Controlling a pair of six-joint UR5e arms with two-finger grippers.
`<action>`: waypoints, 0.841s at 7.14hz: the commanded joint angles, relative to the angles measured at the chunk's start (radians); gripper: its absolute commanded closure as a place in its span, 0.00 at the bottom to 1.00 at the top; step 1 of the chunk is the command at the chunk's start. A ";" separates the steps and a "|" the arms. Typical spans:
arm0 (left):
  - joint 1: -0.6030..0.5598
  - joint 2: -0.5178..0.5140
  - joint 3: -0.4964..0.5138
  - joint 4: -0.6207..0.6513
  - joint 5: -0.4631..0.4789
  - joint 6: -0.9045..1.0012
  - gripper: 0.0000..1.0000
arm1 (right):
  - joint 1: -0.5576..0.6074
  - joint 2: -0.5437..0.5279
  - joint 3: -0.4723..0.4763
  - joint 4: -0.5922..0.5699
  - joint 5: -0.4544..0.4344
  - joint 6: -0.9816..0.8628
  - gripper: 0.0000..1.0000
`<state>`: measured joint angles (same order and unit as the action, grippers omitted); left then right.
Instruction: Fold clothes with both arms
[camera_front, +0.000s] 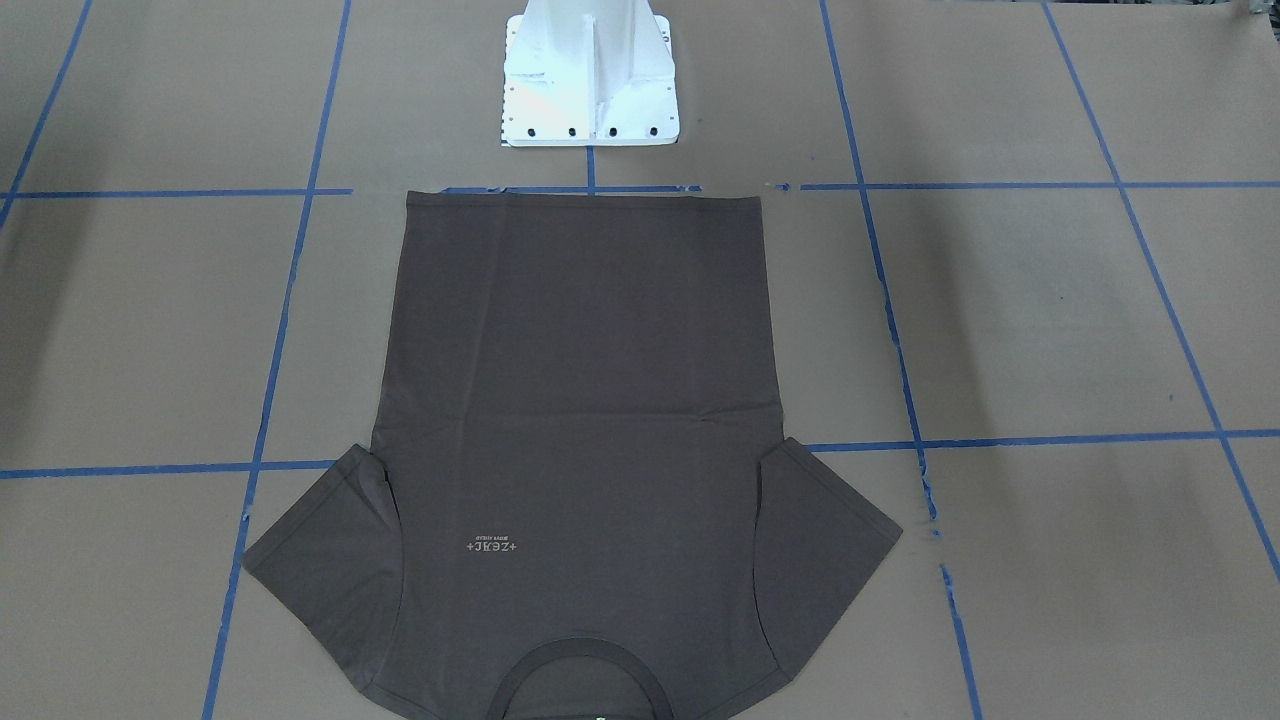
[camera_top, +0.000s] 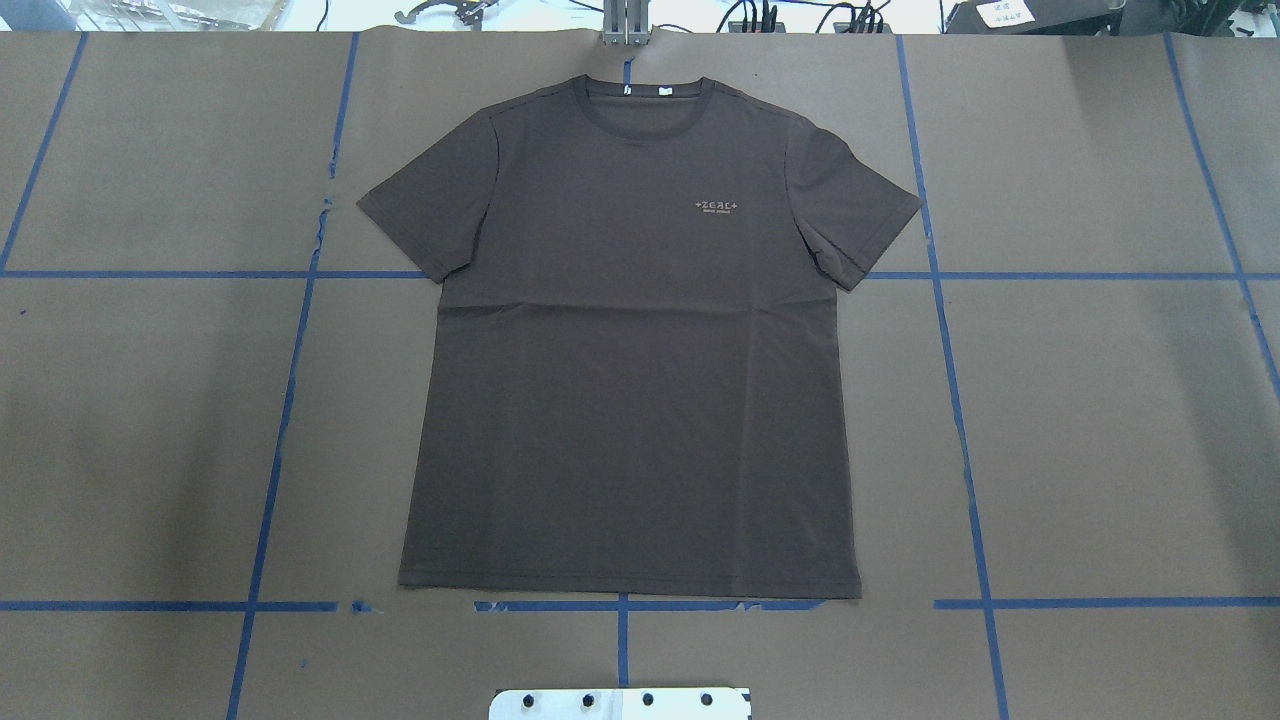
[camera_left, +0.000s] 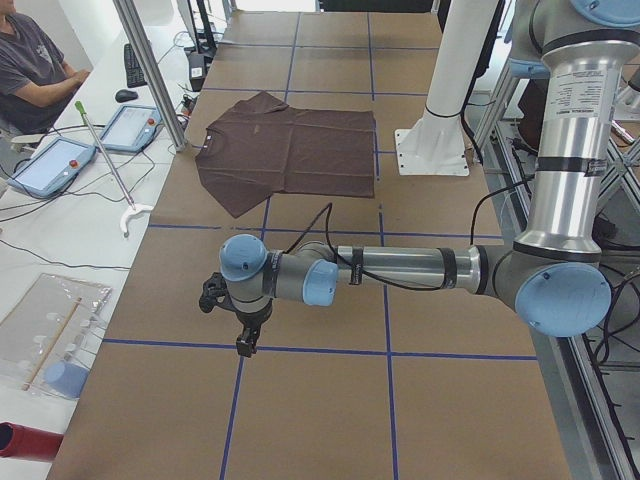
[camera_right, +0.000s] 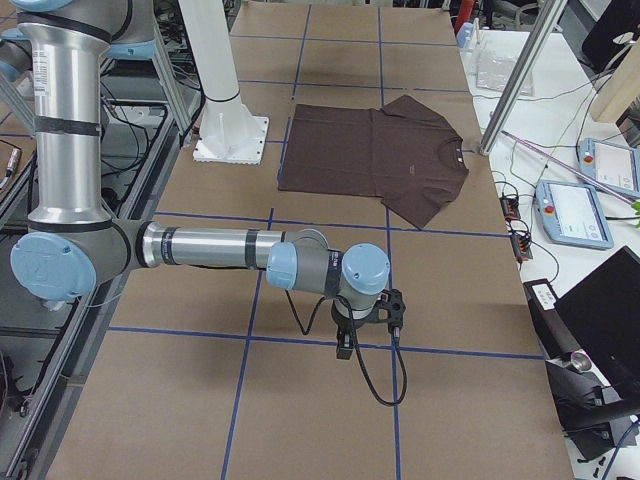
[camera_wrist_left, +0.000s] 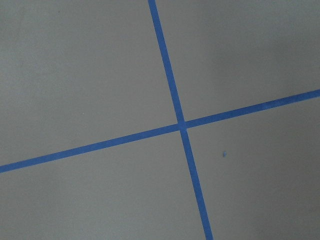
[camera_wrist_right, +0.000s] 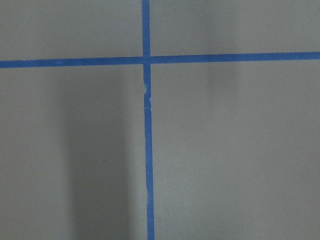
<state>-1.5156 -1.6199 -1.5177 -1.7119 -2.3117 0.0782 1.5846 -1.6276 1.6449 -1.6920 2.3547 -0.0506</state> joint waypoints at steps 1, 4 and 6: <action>0.002 -0.005 -0.001 -0.003 0.000 -0.006 0.00 | 0.000 0.021 0.010 0.000 -0.002 0.014 0.00; 0.006 -0.127 -0.033 -0.014 -0.014 -0.002 0.00 | -0.062 0.252 -0.037 0.003 -0.005 0.078 0.00; 0.041 -0.146 -0.022 -0.159 -0.020 -0.009 0.00 | -0.196 0.376 -0.056 0.008 -0.006 0.258 0.00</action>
<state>-1.4970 -1.7592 -1.5431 -1.7885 -2.3289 0.0730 1.4719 -1.3492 1.6030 -1.6870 2.3544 0.0970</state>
